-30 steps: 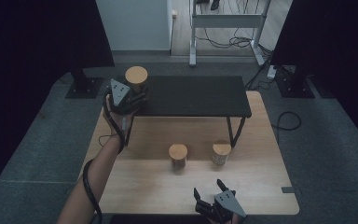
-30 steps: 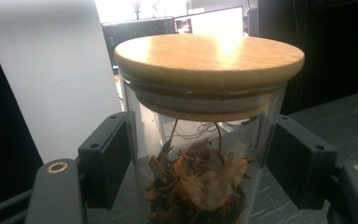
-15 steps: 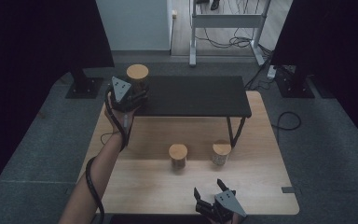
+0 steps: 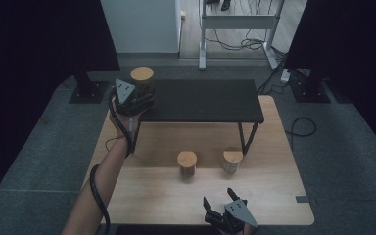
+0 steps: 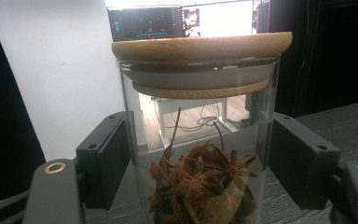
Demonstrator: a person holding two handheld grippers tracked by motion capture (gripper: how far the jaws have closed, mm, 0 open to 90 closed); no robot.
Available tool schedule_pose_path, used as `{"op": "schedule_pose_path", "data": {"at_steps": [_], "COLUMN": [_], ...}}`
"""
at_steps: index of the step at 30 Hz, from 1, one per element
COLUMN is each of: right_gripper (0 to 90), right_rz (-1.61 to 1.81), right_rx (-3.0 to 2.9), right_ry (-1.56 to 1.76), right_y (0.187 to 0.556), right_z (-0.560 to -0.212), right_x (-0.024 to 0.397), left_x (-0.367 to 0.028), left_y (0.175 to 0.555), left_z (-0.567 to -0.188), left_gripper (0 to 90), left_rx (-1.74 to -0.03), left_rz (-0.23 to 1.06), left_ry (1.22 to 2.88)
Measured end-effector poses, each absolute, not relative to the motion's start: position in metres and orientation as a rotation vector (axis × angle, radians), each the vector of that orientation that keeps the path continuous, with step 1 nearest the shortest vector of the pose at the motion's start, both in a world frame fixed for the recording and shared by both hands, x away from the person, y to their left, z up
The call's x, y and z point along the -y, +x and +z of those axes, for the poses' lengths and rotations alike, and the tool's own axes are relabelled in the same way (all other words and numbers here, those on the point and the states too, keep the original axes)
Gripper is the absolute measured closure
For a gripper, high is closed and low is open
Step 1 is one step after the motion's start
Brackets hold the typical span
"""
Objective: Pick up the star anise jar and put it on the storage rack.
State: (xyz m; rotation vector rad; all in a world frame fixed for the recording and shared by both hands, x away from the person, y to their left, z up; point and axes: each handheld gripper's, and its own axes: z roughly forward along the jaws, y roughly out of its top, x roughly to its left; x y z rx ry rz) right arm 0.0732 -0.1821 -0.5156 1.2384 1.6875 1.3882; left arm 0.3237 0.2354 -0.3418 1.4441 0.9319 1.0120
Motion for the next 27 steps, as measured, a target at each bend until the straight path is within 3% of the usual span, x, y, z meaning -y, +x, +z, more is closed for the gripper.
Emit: {"op": "schedule_pose_path", "data": {"at_steps": [24, 25, 26, 27], "right_gripper": [7.7, 7.6, 7.7, 7.7], "right_rz": [1.387, 1.387, 1.387, 1.387], "right_rx": [-1.68, -1.678, -1.673, -1.673], "right_ry": [1.243, 1.244, 1.247, 1.247], "right_y": [0.0734, 0.0734, 0.0732, 0.0732], "right_z": [-0.5153, -0.5153, -0.5152, -0.5152], "right_x": [0.1833, 0.1838, 0.1842, 0.1842], "left_x": [-0.2355, -0.2324, -0.2311, -0.2304], "left_y": [0.3225, 0.3215, 0.321, 0.3204], "left_z": [-0.3432, -0.3433, -0.3438, -0.3447], "left_gripper": [24.6, 21.3, 12.2, 12.2], "left_rx": [-0.933, -0.943, -0.948, -0.955], "left_rz": [1.023, 1.04, 1.046, 1.049], "left_ry": [1.444, 1.445, 1.444, 1.438]}}
